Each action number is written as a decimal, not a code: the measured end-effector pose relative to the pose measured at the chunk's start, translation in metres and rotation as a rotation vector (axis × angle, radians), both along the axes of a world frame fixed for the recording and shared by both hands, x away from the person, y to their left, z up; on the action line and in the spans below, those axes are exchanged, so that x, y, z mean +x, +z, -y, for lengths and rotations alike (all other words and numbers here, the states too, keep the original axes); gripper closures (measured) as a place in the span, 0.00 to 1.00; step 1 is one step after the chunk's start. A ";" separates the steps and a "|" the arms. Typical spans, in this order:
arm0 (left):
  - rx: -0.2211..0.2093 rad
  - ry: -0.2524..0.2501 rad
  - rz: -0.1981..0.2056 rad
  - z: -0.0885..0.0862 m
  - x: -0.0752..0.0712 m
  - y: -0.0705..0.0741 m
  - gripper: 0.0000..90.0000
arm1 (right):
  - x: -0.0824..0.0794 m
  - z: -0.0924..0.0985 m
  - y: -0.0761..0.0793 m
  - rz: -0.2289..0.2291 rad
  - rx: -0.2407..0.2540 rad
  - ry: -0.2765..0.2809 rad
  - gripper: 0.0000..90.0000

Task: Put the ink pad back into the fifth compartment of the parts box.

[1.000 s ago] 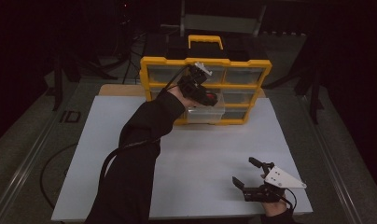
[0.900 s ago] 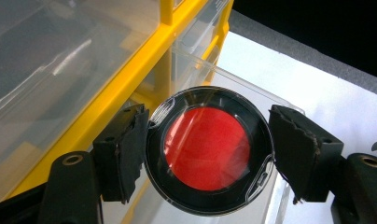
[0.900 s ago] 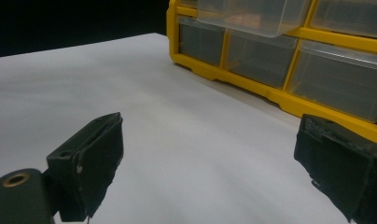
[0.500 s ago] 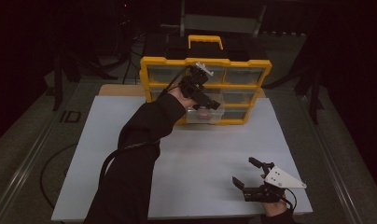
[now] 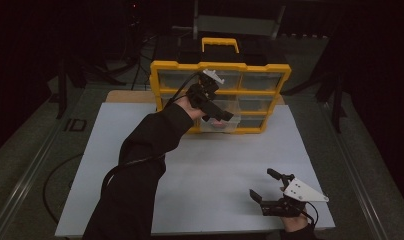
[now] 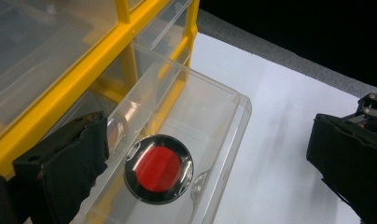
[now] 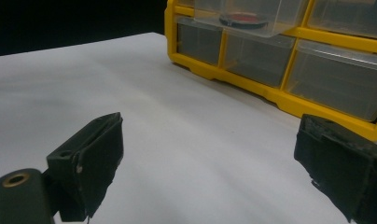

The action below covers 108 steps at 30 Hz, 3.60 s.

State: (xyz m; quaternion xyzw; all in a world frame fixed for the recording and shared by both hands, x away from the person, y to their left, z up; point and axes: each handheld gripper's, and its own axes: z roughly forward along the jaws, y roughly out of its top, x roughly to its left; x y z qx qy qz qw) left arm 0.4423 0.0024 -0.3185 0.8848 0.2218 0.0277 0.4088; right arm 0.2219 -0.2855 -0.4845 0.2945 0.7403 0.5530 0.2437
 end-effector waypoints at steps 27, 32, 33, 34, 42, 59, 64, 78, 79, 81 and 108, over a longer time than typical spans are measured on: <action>-0.065 -0.002 0.016 -0.048 -0.027 0.000 0.00 | 0.001 -0.002 -0.001 -0.012 -0.010 -0.001 0.09; -0.076 -0.003 0.025 -0.055 -0.032 -0.001 0.00 | 0.001 -0.002 -0.001 -0.005 -0.012 0.001 0.09; -0.078 -0.003 0.025 -0.057 -0.033 -0.002 0.00 | 0.001 -0.001 -0.001 -0.005 -0.011 0.000 0.09; -0.074 -0.002 0.026 -0.058 -0.034 -0.002 0.00 | 0.001 -0.001 0.000 -0.006 -0.010 0.000 0.09; -0.087 -0.008 0.031 -0.069 -0.042 -0.007 0.00 | 0.001 -0.002 0.000 -0.006 -0.010 0.003 0.09; -0.080 -0.040 0.092 -0.099 -0.063 -0.035 0.00 | 0.001 -0.003 0.001 -0.003 -0.016 0.002 0.09; -0.105 -0.032 0.093 -0.112 -0.069 -0.045 0.00 | 0.000 -0.004 0.001 -0.004 -0.017 0.004 0.09; -0.139 -0.005 0.111 -0.147 -0.093 -0.066 0.00 | 0.000 -0.004 0.001 -0.005 -0.019 0.003 0.09; -0.142 -0.007 0.112 -0.149 -0.095 -0.068 0.00 | 0.001 -0.004 0.001 -0.005 -0.020 0.003 0.09; -0.141 -0.008 0.116 -0.153 -0.099 -0.072 0.00 | 0.001 -0.005 0.000 -0.006 -0.020 0.003 0.09; -0.204 0.026 0.096 -0.200 -0.148 -0.122 0.00 | 0.001 -0.007 -0.001 -0.013 -0.023 0.004 0.09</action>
